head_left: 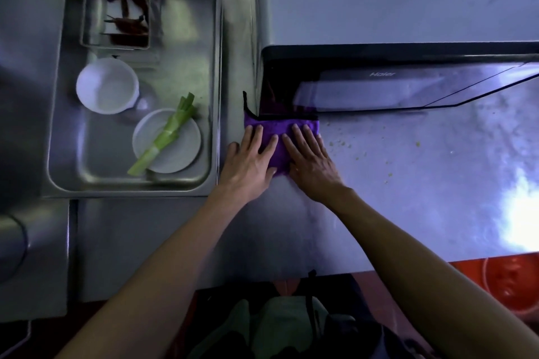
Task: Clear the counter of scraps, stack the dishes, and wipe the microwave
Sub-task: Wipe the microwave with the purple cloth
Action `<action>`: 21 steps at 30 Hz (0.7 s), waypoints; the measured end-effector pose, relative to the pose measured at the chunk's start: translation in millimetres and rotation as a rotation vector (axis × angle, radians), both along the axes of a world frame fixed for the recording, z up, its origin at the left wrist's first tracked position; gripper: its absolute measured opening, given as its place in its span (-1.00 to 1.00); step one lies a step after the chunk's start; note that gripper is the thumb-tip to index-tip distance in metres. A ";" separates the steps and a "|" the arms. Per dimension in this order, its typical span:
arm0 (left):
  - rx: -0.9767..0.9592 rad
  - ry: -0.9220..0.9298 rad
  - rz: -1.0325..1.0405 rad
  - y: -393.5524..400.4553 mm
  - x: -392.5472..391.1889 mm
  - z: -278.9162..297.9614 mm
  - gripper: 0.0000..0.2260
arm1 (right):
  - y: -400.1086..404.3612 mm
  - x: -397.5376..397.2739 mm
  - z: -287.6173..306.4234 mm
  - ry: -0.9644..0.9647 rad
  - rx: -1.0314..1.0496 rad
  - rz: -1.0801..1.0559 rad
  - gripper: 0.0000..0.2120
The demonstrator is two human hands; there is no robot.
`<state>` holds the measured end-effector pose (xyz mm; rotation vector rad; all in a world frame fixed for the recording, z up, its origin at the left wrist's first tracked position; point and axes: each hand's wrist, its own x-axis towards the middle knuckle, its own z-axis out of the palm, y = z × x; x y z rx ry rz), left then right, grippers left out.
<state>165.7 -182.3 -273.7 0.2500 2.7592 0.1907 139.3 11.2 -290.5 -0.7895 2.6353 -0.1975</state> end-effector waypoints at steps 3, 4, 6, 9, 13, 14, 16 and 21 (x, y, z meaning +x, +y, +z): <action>-0.040 0.020 -0.008 9.0 -2.9 -1.6 -0.33 | 8.8 -5.1 0.4 0.014 -0.020 0.024 -0.34; -0.048 0.024 -0.011 12.6 -4.1 -2.4 -0.33 | 14.9 -8.0 -0.4 0.021 -0.032 0.044 -0.35; -0.071 0.033 -0.014 22.4 -5.9 -3.8 -0.35 | 31.2 -15.5 -2.2 0.041 -0.057 0.095 -0.36; -0.089 0.044 0.011 44.3 -7.9 -3.6 -0.36 | 56.2 -29.8 -4.0 0.070 -0.085 0.157 -0.39; -0.098 0.051 0.056 83.5 -16.2 -0.2 -0.38 | 91.1 -44.9 -3.7 0.033 -0.043 0.184 -0.38; -0.096 0.048 0.068 94.3 -19.1 0.3 -0.38 | 100.4 -47.0 -3.5 0.036 -0.039 0.182 -0.38; -0.102 0.042 0.080 117.2 -24.4 0.3 -0.38 | 120.7 -50.9 -2.5 0.045 -0.047 0.171 -0.40; -0.097 0.049 0.067 181.0 -42.9 -0.8 -0.40 | 184.2 -63.1 -0.2 0.057 -0.061 0.138 -0.39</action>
